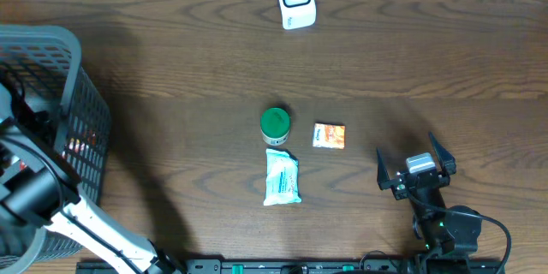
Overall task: Scan the item barcode
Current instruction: 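Reach the left gripper into the basket and grasp the red TOP bar, then carry the red TOP bar with the left gripper to left of the jar, then lower the TOP bar, open the left gripper and retract left arm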
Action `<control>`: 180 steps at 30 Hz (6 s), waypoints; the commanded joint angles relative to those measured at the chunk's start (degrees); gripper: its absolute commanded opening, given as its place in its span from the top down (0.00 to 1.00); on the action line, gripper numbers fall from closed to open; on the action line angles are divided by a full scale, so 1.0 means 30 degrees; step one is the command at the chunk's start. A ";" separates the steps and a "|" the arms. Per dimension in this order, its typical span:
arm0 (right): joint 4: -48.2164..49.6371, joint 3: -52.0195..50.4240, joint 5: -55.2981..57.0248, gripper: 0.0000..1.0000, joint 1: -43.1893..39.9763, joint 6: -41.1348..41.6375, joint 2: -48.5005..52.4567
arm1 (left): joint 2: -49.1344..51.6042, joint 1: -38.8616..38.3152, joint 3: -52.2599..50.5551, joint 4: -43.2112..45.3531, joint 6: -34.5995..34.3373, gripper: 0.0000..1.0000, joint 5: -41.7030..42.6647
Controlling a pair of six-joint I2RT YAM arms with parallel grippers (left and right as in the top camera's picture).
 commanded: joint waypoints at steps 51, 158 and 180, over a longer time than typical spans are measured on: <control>-0.0102 -0.0015 0.0022 0.01 0.0291 0.0262 -0.0036 | -0.7745 -2.1303 -0.4714 0.1785 1.8316 0.93 0.0991; -0.0102 -0.0015 0.0022 0.01 0.0291 0.0262 -0.0036 | -0.7643 -2.0327 -1.3398 0.8728 0.7985 0.93 0.1690; -0.0102 -0.0015 0.0022 0.01 0.0291 0.0262 -0.0036 | -1.0783 -2.0378 -1.2888 0.9989 0.7657 0.92 0.3927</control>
